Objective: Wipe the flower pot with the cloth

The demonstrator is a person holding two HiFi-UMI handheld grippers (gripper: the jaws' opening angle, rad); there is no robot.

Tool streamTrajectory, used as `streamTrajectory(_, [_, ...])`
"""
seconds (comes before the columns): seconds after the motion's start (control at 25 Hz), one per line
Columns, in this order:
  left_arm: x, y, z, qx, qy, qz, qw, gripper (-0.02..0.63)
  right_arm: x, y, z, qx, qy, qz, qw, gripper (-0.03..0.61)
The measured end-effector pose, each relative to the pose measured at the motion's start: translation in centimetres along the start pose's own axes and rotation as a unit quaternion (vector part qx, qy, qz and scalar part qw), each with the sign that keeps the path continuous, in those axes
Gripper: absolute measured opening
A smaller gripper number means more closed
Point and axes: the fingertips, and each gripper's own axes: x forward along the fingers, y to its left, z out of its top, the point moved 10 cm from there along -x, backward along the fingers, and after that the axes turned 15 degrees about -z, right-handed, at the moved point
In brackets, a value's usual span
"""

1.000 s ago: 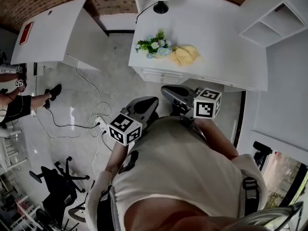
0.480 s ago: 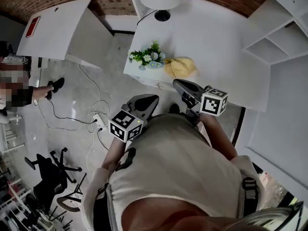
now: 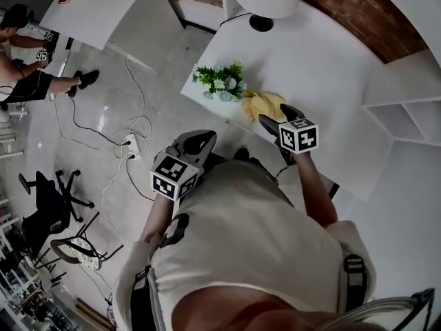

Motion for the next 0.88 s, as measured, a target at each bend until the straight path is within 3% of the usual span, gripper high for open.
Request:
streamTrajectory(0.16, [0.2,2.6,-0.6,0.009,0.014,0.03,0.9994,0.023,4.7,-0.5,-1.0,-0.051,0.065,-0.025,0.996,0.352])
streamTrajectory(0.28, [0.2,5.3,-0.5,0.017,0.031,0.021,0.9991,0.023,7.4,-0.5,-2.6,-0.09,0.103,-0.05,0.989,0.235])
streamTrajectory(0.36, [-0.4,7.4,-0.5,0.02,0.037,0.007,0.9991,0.023,7.9,-0.1,-2.8,-0.083,0.099,-0.055,0.99,0.141])
streamTrajectory(0.4, [-0.7,8.7,-0.5,0.022,0.043,0.002,0.9988,0.023,7.9,0.1,-2.8,-0.062,0.102,-0.053,0.991,0.095])
streamTrajectory(0.48, [-1.1,11.5,-0.6,0.026,0.063,-0.011,0.9976,0.03,7.8,0.7,-2.5,-0.013,0.116,-0.053,0.992,0.069])
streamTrajectory(0.56, [-0.6,14.1,-0.6,0.03,0.091,-0.038,0.9947,0.192,7.1,1.2,-1.9,0.024,0.107,-0.058,0.992,0.062])
streamTrajectory(0.64, [1.0,16.5,-0.5,0.041,0.12,-0.073,0.9893,0.284,5.4,1.6,-0.6,0.099,0.063,-0.053,0.992,0.06])
streamTrajectory(0.76, [3.6,19.5,-1.1,0.071,0.176,-0.121,0.9743,0.313,3.2,3.0,2.1,0.221,-0.027,-0.035,0.974,0.061])
streamTrajectory(0.88, [5.6,21.6,-0.7,0.093,0.197,-0.138,0.966,0.335,2.2,4.5,4.8,0.238,-0.079,-0.029,0.968,0.061])
